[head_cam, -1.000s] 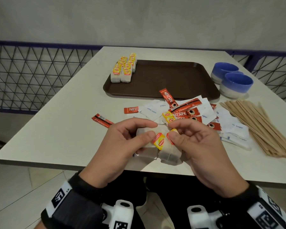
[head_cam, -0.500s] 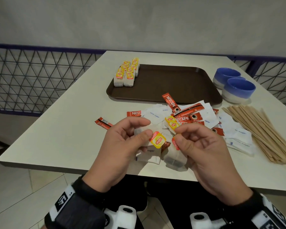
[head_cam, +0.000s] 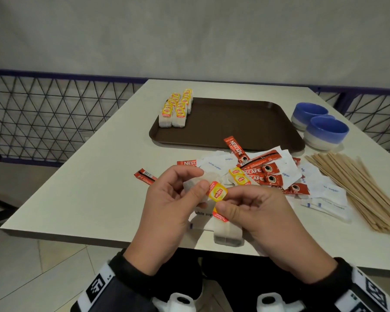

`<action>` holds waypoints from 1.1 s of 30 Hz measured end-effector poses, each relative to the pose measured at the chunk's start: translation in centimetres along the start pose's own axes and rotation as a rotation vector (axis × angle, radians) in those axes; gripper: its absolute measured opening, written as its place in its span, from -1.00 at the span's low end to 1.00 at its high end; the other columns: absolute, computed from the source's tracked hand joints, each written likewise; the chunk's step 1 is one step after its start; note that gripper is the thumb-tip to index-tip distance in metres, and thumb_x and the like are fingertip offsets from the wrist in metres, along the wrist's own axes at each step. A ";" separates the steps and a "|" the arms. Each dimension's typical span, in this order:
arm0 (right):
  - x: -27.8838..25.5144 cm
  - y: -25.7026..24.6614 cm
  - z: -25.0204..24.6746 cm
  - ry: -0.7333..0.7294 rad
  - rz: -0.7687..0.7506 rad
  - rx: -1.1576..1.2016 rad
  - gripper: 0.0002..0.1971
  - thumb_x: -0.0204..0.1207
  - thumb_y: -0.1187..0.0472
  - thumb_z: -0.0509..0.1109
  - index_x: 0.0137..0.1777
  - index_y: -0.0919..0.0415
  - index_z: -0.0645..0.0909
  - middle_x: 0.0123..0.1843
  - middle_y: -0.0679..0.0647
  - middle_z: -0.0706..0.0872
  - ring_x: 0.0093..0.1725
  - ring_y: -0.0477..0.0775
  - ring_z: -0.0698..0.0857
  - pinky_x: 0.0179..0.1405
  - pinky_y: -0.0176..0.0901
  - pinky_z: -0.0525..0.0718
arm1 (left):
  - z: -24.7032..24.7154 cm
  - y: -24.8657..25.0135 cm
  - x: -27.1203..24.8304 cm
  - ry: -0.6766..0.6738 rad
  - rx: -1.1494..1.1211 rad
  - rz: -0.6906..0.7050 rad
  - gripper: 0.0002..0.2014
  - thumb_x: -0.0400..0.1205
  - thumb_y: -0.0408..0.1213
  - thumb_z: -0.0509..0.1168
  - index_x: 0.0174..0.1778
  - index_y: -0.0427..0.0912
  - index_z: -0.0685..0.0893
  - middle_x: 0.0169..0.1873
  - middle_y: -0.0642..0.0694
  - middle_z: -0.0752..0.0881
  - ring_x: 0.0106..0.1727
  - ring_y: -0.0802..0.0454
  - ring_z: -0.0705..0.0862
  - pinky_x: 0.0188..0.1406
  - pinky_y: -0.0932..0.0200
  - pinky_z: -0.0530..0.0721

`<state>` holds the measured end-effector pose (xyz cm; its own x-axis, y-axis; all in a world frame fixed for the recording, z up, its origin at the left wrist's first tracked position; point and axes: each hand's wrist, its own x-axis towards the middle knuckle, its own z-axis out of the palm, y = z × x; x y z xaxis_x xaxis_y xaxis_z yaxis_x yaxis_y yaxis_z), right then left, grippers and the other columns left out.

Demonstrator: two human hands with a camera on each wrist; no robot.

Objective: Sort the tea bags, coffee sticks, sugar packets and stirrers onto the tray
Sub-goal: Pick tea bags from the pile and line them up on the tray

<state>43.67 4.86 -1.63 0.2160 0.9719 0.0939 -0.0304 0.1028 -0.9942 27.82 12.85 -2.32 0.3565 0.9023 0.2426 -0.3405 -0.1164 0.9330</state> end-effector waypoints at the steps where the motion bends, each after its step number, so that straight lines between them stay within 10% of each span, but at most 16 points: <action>1: 0.0 -0.1 0.1 0.017 -0.001 0.014 -0.84 0.36 0.18 0.62 -0.06 0.12 0.89 -0.20 0.19 0.84 -0.19 0.06 0.78 -0.11 -0.04 0.71 | 0.0 0.1 0.0 -0.003 0.005 0.002 -0.87 0.50 -0.30 0.54 -0.08 -0.04 0.80 -0.19 -0.15 0.80 -0.24 -0.05 0.75 -0.29 0.14 0.75; 8: -0.2 -0.6 0.0 0.117 -0.061 -0.014 -0.89 0.37 0.20 0.58 -0.13 0.15 0.89 -0.25 0.07 0.85 -0.23 -0.08 0.78 -0.18 -0.25 0.72 | -0.2 0.1 -0.1 -0.044 0.024 -0.006 -0.83 0.47 -0.28 0.51 -0.04 -0.10 0.79 -0.13 -0.19 0.83 -0.07 -0.19 0.80 -0.08 -0.18 0.85; 19: -0.1 -1.9 -1.4 0.091 -0.111 -0.211 -0.87 0.45 0.31 0.61 -0.08 0.09 0.91 -0.19 0.13 0.88 -0.18 0.02 0.79 -0.16 -0.20 0.77 | -0.1 0.5 -0.3 -0.093 0.007 -0.045 -0.78 0.44 -0.32 0.52 -0.01 -0.22 0.81 -0.08 -0.29 0.84 -0.13 -0.08 0.83 -0.24 0.07 0.83; 33: 0.6 -3.7 -1.5 0.033 -0.170 -0.421 -0.90 0.45 0.12 0.63 -0.06 -0.08 0.87 -0.21 0.12 0.85 -0.17 0.40 0.78 -0.11 0.50 0.77 | 0.1 1.1 -0.5 -0.135 0.054 -0.102 -0.82 0.44 -0.34 0.56 -0.10 -0.25 0.74 -0.23 -0.35 0.85 -0.23 -0.24 0.84 -0.26 0.03 0.78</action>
<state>45.41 4.73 2.02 0.2146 0.9406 0.2629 0.4065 0.1588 -0.8998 27.34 12.21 -1.40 0.5015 0.8469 0.1765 -0.2507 -0.0530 0.9666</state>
